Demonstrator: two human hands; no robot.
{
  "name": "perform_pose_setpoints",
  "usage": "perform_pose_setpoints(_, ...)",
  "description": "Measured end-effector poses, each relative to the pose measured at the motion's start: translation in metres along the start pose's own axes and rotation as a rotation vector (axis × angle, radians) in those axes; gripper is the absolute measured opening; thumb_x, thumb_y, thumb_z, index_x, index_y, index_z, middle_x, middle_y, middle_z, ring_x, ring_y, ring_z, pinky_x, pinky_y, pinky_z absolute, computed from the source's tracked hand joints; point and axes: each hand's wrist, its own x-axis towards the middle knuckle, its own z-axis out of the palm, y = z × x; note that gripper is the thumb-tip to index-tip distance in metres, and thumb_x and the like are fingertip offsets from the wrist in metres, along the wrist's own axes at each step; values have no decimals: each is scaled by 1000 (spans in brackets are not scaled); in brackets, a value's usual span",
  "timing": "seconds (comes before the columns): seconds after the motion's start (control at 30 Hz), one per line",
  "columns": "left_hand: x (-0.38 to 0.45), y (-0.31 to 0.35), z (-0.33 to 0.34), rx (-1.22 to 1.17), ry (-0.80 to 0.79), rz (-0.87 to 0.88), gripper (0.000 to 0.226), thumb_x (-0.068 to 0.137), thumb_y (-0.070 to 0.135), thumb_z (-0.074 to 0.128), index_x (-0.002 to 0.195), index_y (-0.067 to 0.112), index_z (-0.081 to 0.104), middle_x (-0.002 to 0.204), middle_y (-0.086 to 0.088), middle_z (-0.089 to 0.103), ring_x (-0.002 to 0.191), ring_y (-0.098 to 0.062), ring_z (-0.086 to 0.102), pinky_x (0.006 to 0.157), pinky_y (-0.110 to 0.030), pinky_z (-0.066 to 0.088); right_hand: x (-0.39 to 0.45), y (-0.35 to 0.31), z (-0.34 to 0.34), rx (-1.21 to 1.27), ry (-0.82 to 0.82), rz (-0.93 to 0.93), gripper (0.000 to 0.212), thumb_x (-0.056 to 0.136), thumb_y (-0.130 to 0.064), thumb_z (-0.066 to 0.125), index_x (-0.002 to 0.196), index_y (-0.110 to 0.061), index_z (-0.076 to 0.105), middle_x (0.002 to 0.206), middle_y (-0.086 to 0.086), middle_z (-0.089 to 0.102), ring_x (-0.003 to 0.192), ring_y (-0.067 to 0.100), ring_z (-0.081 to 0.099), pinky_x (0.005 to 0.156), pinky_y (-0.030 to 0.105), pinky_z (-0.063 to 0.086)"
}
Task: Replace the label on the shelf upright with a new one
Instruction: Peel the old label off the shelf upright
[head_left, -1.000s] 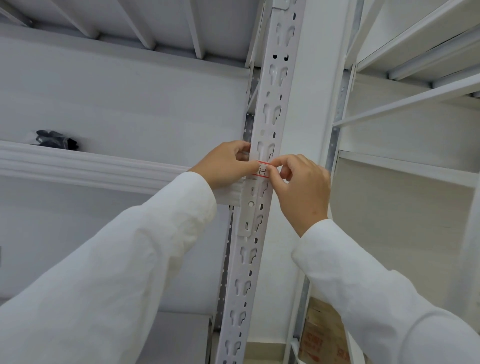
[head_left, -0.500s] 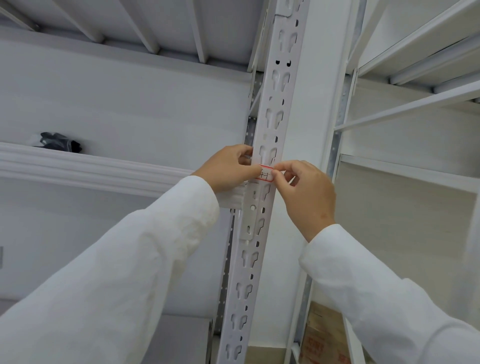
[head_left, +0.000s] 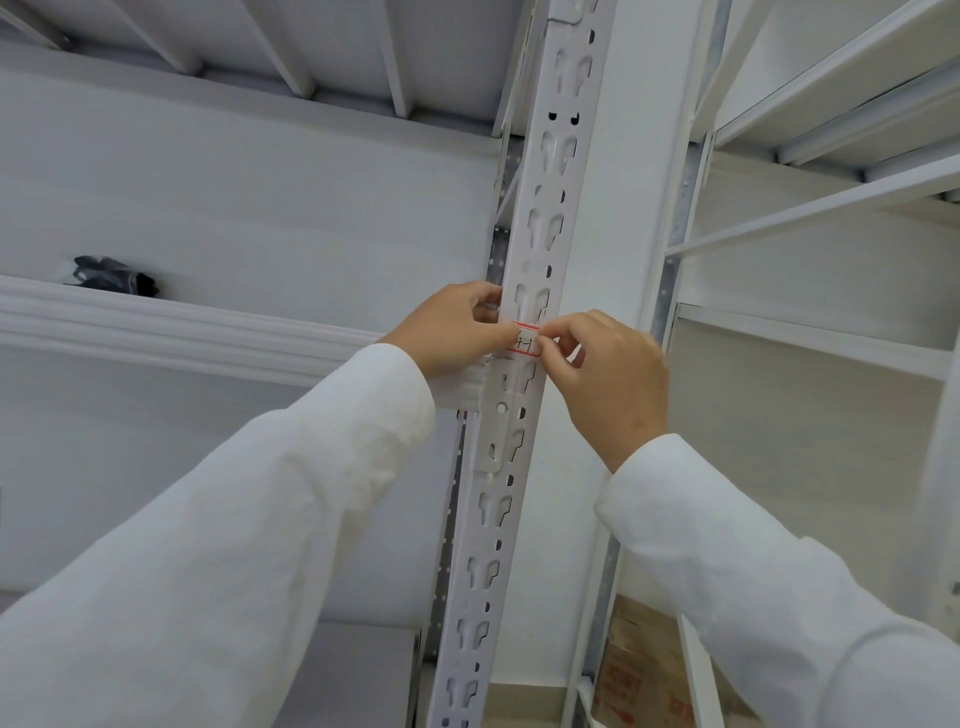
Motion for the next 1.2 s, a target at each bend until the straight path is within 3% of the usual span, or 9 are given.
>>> perform_pose_setpoints(0.1,0,0,0,3,-1,0,29,86,16,60,114,19,61,104,4,69,100,-11,65,100,-30,48,1,2,-2,20,12,-7,9,83,-25,61,80,-23,70,69,-5,65,57,11,49,61,28,38)
perform_pose_setpoints(0.27,2,-3,0,23,2,-5,41,84,19,62,125,14,58,117,-2,70,109,-15,65,104,-37,47,-7,3,5,-27,66,-45,10,83,-25,60,84,-23,70,70,-6,66,60,15,59,66,25,32)
perform_pose_setpoints(0.4,2,-2,0,21,4,-5,37,84,19,62,121,16,60,112,-1,70,107,-14,65,103,-36,47,-6,1,5,-12,64,-31,8,83,-24,61,84,-23,69,70,-6,65,60,15,59,65,25,33)
perform_pose_setpoints(0.53,1,-3,0,30,6,-21,41,83,20,62,124,15,59,116,-1,69,109,-15,65,103,-37,47,1,-2,0,56,-92,102,7,84,-27,59,84,-25,66,71,-11,57,63,13,54,53,22,32)
perform_pose_setpoints(0.63,-2,-1,1,36,7,-33,47,80,26,64,125,15,58,119,-1,69,111,-15,64,104,-39,47,12,-1,-6,46,-198,145,8,82,-28,58,80,-27,66,72,-11,57,67,11,51,53,22,34)
perform_pose_setpoints(0.73,-3,0,2,36,0,-43,44,80,25,64,123,18,59,119,0,69,110,-14,64,104,-40,47,11,2,-11,104,-155,165,9,82,-29,59,80,-28,68,71,-10,59,65,9,52,55,22,38)
perform_pose_setpoints(0.87,-1,1,0,47,6,-39,57,68,37,61,122,20,59,118,1,70,110,-13,64,104,-41,47,4,4,-7,79,-137,142,10,84,-31,59,85,-31,68,71,-13,56,63,10,54,53,18,35)
perform_pose_setpoints(0.97,-1,1,0,40,12,-42,62,63,41,59,121,21,59,116,1,70,109,-14,65,103,-41,47,2,0,-5,55,-117,132,11,85,-29,58,86,-29,69,72,-14,54,65,13,56,55,23,34)
perform_pose_setpoints(1.2,1,-2,0,29,6,-34,42,81,23,64,122,16,60,117,2,70,108,-12,65,103,-38,47,10,-8,-6,95,-199,270,8,82,-30,58,80,-27,65,71,-11,55,72,14,53,60,27,34)
